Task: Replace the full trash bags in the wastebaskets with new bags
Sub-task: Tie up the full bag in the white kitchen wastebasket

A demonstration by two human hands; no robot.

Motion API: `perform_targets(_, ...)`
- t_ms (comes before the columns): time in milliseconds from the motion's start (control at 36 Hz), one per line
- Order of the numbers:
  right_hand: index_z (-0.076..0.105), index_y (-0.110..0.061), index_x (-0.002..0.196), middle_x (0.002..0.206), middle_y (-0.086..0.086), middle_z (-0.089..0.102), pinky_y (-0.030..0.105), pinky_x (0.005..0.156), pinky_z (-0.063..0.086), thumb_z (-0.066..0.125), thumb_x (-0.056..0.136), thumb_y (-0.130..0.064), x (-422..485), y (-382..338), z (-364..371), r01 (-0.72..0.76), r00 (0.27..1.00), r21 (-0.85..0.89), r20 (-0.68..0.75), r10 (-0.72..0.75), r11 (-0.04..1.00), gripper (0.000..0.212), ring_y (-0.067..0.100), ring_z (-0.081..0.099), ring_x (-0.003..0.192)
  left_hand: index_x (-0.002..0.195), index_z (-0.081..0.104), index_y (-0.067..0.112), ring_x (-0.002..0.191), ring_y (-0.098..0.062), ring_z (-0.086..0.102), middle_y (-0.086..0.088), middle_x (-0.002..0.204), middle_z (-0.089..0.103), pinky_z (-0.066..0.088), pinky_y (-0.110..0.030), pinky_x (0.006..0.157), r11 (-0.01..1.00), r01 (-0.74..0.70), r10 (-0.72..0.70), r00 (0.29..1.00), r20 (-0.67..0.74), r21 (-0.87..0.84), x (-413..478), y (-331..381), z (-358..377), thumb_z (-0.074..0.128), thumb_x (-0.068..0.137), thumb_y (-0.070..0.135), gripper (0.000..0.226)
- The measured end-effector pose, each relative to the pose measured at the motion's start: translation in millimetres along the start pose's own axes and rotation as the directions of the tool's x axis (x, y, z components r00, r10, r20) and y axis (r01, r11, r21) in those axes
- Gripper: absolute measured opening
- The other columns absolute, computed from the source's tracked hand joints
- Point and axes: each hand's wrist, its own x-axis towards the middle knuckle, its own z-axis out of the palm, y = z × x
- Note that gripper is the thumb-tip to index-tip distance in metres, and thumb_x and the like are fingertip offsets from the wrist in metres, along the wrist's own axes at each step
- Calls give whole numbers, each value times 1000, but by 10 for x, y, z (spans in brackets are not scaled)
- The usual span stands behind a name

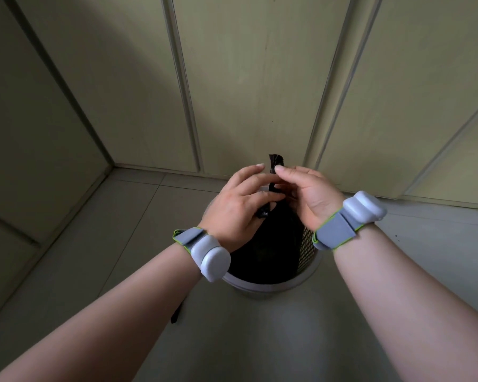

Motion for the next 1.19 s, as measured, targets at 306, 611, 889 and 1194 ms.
perform_targets(306, 49, -17, 67, 53, -6, 65, 14, 44, 38, 51, 94, -12, 72, 150, -112, 73, 974, -146, -202, -102, 987, 28, 0, 54, 45, 80, 67, 11, 83, -8, 62, 12, 82, 69, 47, -25, 81, 333, 573, -742, 649, 167, -749, 2, 3, -14, 43, 97, 29, 35)
perform_targets(611, 43, -17, 75, 54, 2, 57, 33, 70, 55, 36, 99, -20, 80, 252, -165, 15, 999, 466, 18, -26, 885, 25, 22, 67, 62, 72, 54, 14, 92, -19, 65, -4, 81, 69, 46, -31, 83, -410, 241, -690, 549, 472, -879, -32, -167, -71, 28, 100, 31, 42)
perform_targets(889, 42, -16, 73, 50, -3, 37, 23, 49, 45, 42, 99, -11, 150, 476, -523, 107, 951, 247, -307, -27, 963, 26, 14, 39, 50, 79, 59, 5, 56, -16, 40, 3, 47, 39, 42, -21, 52, -337, 432, -860, 220, 460, -837, -367, -451, 98, 30, 102, 28, 44)
perform_targets(1194, 59, -19, 94, 86, -2, 66, 34, 84, 36, 55, 91, -25, 66, 509, -404, 269, 932, -946, 208, -295, 183, 8, 24, 60, 87, 93, 62, 18, 94, -27, 56, -5, 102, 59, 31, -36, 87, 774, 480, -619, 712, 333, 413, -416, -352, 163, 31, 98, 37, 36)
